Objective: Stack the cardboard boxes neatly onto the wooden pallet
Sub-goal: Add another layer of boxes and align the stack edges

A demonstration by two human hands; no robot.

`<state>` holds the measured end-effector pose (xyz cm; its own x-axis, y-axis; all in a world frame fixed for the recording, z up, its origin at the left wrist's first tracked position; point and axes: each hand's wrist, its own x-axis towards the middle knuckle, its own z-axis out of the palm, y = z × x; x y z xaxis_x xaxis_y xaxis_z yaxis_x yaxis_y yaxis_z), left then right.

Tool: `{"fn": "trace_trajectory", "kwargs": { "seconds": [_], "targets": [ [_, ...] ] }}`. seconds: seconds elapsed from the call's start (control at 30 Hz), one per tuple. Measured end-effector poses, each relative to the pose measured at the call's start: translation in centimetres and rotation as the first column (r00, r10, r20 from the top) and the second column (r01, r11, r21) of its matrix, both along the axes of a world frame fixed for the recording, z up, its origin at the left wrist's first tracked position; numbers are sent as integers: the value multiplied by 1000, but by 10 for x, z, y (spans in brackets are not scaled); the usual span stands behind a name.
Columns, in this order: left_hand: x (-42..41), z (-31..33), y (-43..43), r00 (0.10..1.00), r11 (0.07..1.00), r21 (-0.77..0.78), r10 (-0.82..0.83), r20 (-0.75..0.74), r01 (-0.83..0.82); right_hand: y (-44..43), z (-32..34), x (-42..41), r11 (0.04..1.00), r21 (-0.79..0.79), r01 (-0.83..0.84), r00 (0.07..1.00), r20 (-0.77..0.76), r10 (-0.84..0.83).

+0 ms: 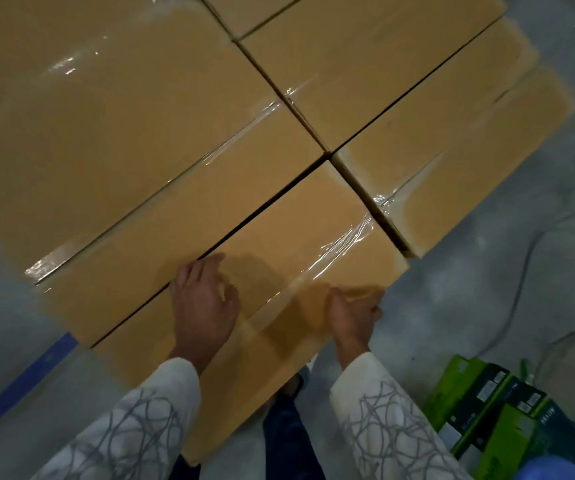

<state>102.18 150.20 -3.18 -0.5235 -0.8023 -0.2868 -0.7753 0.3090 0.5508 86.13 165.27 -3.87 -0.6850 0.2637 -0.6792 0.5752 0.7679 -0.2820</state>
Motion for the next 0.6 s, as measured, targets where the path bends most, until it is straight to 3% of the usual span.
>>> {"fn": "trace_trajectory", "kwargs": {
  "seconds": [0.23, 0.43, 0.6],
  "targets": [
    [-107, -24, -27, 965, 966, 34, -256, 51, 255, 13, -6, -16, 992, -123, 9, 1000, 29, -5],
    [-143, -23, -34, 948, 962, -55, -251, 195, 267, 32, -14, -4, 959, -246, 141, 988, 92, -122],
    [-145, -26, -39, 935, 950, -87, -275, 225, 301, 31, -12, -11, 926, -317, 207, 974, 158, -164]
  ]
}}
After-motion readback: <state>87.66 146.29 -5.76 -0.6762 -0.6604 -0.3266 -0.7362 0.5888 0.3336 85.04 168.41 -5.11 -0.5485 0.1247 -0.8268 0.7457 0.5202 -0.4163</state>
